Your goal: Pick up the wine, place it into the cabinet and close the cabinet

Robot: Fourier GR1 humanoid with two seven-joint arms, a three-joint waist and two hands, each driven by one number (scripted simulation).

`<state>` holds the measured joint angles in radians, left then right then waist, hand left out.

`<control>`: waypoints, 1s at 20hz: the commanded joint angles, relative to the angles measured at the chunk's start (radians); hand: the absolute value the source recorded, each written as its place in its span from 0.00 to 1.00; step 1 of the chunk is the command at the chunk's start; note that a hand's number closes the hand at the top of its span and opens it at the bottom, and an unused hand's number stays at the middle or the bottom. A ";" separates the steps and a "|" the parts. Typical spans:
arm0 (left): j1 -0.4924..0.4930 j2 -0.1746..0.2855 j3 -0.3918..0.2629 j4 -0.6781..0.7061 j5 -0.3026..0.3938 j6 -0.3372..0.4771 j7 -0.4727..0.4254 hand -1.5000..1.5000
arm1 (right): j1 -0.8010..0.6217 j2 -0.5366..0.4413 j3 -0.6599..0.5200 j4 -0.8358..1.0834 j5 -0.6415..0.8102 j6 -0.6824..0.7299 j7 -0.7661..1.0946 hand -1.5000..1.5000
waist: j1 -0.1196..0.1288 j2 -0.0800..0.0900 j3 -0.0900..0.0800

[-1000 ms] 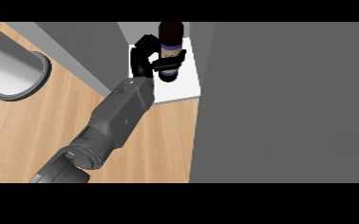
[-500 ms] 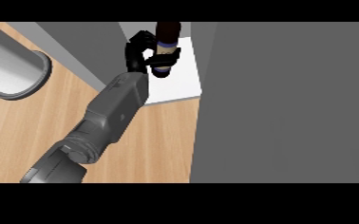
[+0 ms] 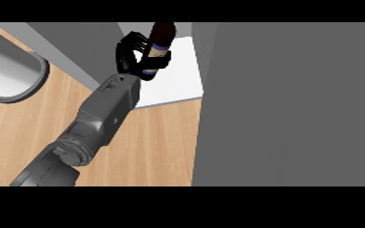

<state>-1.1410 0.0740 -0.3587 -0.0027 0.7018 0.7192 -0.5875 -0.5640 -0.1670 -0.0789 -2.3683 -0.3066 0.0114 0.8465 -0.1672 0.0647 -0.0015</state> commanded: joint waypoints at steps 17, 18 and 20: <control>0.041 0.055 -0.033 0.002 -0.043 -0.017 0.074 0.00 | 0.009 0.012 0.017 -0.025 -0.012 0.013 -0.015 0.00 | -0.006 0.010 -0.002; 0.057 0.089 -0.030 0.002 -0.041 -0.058 0.074 0.00 | -0.001 -0.003 -0.005 -0.023 -0.016 0.003 0.006 0.00 | 0.003 0.004 -0.003; 0.042 0.097 -0.038 0.002 -0.049 -0.063 0.083 0.00 | -0.005 0.008 0.006 -0.033 -0.014 -0.003 0.001 0.00 | -0.002 0.004 -0.003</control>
<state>-1.1180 0.0915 -0.3832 -0.0217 0.6688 0.6995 -0.5122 -0.5765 -0.1649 -0.0695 -2.3673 -0.3090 0.0192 0.8386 -0.1761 0.0676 -0.0030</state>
